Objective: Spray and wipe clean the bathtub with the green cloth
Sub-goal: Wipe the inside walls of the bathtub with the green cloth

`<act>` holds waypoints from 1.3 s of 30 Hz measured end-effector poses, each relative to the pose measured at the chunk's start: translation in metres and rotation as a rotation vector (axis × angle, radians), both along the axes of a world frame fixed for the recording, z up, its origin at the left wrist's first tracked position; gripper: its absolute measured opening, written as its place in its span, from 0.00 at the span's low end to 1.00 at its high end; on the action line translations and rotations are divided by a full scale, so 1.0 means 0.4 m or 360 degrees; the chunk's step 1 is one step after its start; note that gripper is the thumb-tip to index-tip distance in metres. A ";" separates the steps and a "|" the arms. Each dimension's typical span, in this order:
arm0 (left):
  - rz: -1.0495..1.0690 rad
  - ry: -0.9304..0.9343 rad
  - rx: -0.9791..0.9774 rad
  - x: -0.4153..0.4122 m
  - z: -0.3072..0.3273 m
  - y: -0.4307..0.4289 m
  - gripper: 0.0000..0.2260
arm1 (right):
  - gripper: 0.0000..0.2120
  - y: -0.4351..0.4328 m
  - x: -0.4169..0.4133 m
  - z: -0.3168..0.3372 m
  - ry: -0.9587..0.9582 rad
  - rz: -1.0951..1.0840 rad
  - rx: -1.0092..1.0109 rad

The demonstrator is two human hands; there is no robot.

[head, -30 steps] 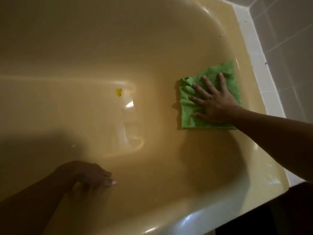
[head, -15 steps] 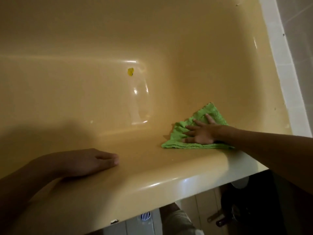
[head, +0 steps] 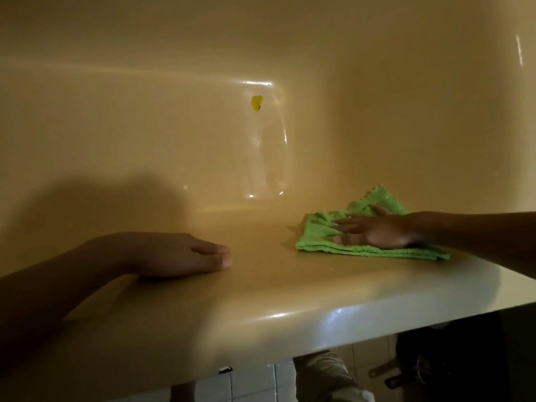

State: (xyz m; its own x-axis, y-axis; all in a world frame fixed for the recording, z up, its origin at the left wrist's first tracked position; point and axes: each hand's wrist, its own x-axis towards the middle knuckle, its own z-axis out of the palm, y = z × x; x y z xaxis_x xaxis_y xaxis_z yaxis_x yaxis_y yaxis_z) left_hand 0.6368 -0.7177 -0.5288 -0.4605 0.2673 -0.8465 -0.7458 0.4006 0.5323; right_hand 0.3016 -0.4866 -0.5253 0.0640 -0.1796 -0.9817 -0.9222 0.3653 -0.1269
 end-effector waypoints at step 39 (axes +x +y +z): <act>0.0058 -0.0031 -0.0144 -0.123 -0.019 0.068 0.24 | 0.54 0.032 -0.103 0.049 0.0589 0.0608 -0.0183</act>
State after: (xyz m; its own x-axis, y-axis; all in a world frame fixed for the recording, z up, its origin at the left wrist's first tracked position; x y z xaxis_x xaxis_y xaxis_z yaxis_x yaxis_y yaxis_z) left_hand 0.5876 -0.6906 -0.5364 -0.4515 0.1730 -0.8753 -0.7707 0.4187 0.4803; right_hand 0.2604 -0.4737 -0.5059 -0.2004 -0.3187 -0.9264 -0.9773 -0.0019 0.2120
